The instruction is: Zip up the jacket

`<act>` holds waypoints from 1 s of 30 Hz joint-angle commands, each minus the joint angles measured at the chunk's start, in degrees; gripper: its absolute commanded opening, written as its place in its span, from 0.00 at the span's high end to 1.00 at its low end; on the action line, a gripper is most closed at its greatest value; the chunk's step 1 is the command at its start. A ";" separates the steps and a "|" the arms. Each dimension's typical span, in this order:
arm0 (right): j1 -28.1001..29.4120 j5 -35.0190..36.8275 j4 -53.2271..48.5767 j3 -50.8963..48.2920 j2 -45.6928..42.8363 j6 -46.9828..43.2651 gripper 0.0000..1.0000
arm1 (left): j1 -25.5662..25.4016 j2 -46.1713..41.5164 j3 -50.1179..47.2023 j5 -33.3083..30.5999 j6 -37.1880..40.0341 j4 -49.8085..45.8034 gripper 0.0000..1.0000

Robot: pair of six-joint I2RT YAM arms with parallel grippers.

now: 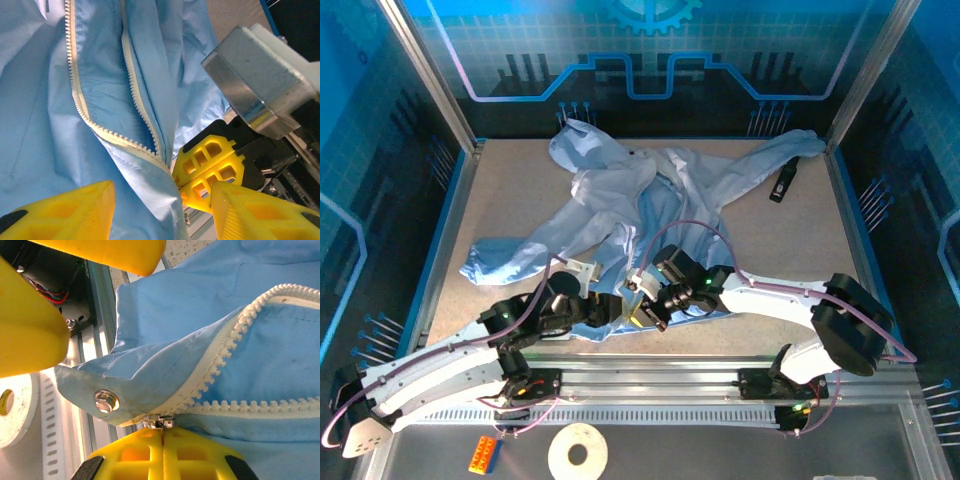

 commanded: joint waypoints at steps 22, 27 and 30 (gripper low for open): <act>-0.90 -1.95 -2.21 2.09 -2.60 0.22 1.00 | -3.78 2.70 -7.70 5.77 -9.45 12.29 0.56; -0.98 -1.07 -2.19 2.06 -3.21 0.35 1.00 | -3.78 3.58 -6.72 6.60 -7.44 8.77 0.74; -1.38 -0.79 -3.12 2.31 -3.65 0.40 1.00 | -3.78 2.45 -5.86 5.37 -6.14 5.39 0.93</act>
